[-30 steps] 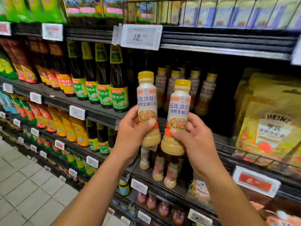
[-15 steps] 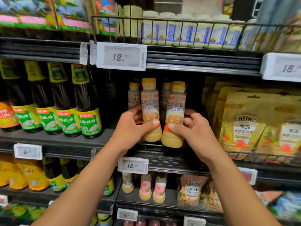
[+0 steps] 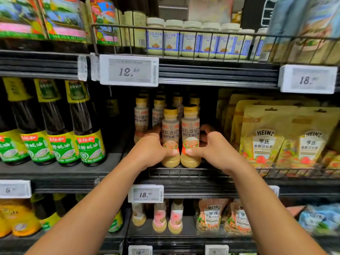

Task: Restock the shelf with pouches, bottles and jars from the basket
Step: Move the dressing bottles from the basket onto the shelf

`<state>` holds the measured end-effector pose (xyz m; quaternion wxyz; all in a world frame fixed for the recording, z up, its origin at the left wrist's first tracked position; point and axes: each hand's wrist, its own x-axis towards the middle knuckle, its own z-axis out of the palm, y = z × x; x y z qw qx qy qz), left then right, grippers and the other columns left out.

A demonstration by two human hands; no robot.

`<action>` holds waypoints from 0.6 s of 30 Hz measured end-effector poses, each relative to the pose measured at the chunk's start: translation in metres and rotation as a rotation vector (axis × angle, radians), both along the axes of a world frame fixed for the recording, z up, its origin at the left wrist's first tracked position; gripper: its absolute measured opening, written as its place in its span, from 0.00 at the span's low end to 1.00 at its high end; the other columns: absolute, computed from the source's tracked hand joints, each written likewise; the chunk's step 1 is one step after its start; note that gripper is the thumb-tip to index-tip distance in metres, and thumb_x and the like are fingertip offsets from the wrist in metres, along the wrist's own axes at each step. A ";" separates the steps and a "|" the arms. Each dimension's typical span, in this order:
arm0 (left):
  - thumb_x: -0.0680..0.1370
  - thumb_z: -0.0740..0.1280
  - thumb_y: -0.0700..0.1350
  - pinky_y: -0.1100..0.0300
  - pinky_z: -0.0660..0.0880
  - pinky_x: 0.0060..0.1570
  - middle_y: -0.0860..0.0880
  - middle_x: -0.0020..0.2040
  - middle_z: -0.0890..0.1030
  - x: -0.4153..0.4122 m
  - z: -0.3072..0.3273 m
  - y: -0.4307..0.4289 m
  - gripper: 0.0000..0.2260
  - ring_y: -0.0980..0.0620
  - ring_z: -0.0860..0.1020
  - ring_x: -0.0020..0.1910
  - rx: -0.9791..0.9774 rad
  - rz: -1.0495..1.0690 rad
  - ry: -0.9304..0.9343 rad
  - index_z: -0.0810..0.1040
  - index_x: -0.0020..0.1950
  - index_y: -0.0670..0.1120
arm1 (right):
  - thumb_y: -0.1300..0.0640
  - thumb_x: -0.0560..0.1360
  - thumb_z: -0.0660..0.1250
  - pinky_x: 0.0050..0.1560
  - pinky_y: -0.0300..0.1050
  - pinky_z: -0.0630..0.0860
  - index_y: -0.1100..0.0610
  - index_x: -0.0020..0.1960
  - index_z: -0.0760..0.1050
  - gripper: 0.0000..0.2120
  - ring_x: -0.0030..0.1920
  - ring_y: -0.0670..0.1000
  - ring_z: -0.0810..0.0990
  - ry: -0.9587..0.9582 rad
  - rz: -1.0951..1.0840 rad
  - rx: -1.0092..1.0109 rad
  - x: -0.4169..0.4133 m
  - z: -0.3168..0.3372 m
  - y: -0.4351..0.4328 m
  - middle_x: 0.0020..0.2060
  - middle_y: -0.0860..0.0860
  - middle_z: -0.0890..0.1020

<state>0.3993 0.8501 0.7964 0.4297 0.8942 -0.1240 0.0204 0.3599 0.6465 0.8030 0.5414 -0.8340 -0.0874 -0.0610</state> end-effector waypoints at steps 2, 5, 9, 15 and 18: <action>0.68 0.79 0.55 0.54 0.77 0.56 0.52 0.58 0.82 -0.001 0.000 -0.002 0.29 0.52 0.80 0.54 0.033 0.023 0.000 0.73 0.65 0.53 | 0.63 0.69 0.79 0.58 0.53 0.81 0.52 0.63 0.72 0.27 0.51 0.46 0.86 0.025 -0.015 -0.035 -0.001 -0.001 0.000 0.52 0.48 0.86; 0.70 0.78 0.53 0.59 0.72 0.52 0.52 0.61 0.80 -0.003 0.002 -0.002 0.31 0.52 0.78 0.55 0.059 0.005 -0.015 0.69 0.68 0.55 | 0.62 0.68 0.80 0.58 0.52 0.82 0.52 0.64 0.72 0.28 0.50 0.46 0.86 0.047 -0.049 -0.091 -0.005 -0.001 0.001 0.51 0.48 0.86; 0.68 0.79 0.57 0.61 0.72 0.49 0.56 0.59 0.79 -0.006 0.004 0.004 0.32 0.54 0.79 0.54 0.141 0.019 -0.057 0.69 0.68 0.56 | 0.58 0.68 0.81 0.58 0.51 0.81 0.50 0.62 0.73 0.27 0.49 0.46 0.86 0.077 -0.096 -0.160 -0.009 0.003 0.002 0.50 0.47 0.86; 0.67 0.78 0.61 0.57 0.77 0.48 0.53 0.49 0.82 -0.010 0.005 0.006 0.24 0.54 0.80 0.47 0.284 0.051 -0.036 0.79 0.56 0.50 | 0.49 0.66 0.82 0.47 0.40 0.79 0.53 0.53 0.82 0.19 0.42 0.41 0.83 0.165 -0.183 -0.327 -0.011 0.000 0.001 0.40 0.45 0.86; 0.73 0.73 0.61 0.58 0.72 0.45 0.49 0.51 0.80 -0.010 0.011 -0.004 0.24 0.50 0.77 0.48 0.428 0.053 -0.052 0.76 0.60 0.46 | 0.48 0.66 0.82 0.54 0.47 0.80 0.54 0.55 0.83 0.21 0.47 0.46 0.84 0.195 -0.195 -0.339 -0.007 0.003 -0.001 0.46 0.47 0.86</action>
